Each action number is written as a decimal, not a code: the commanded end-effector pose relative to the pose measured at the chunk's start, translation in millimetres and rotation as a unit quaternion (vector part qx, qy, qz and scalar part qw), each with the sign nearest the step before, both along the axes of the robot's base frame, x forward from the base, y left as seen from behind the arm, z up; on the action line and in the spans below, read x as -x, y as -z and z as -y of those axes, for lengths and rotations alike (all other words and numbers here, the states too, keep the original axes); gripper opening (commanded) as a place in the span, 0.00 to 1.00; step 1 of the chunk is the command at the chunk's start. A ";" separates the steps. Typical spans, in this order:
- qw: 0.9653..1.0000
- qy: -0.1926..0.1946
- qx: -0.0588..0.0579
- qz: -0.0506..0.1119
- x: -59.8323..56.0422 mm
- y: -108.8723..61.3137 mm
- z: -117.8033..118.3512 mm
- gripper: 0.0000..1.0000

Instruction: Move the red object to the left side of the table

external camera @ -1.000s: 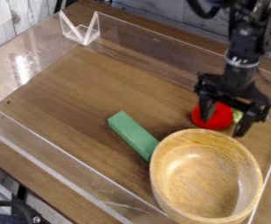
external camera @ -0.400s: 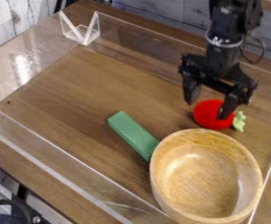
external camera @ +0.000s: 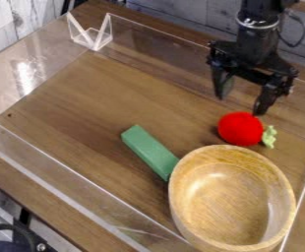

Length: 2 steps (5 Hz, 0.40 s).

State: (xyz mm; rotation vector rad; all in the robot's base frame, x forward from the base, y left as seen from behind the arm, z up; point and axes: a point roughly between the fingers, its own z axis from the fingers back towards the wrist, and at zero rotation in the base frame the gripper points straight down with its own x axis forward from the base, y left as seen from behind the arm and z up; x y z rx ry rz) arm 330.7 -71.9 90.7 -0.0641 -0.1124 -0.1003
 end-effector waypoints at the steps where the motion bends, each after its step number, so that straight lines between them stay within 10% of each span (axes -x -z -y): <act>1: 1.000 0.008 0.010 0.021 -10.3 -13.2 2.9 1.00; 2: 1.000 0.013 0.014 0.012 -11.0 -8.4 1.7 1.00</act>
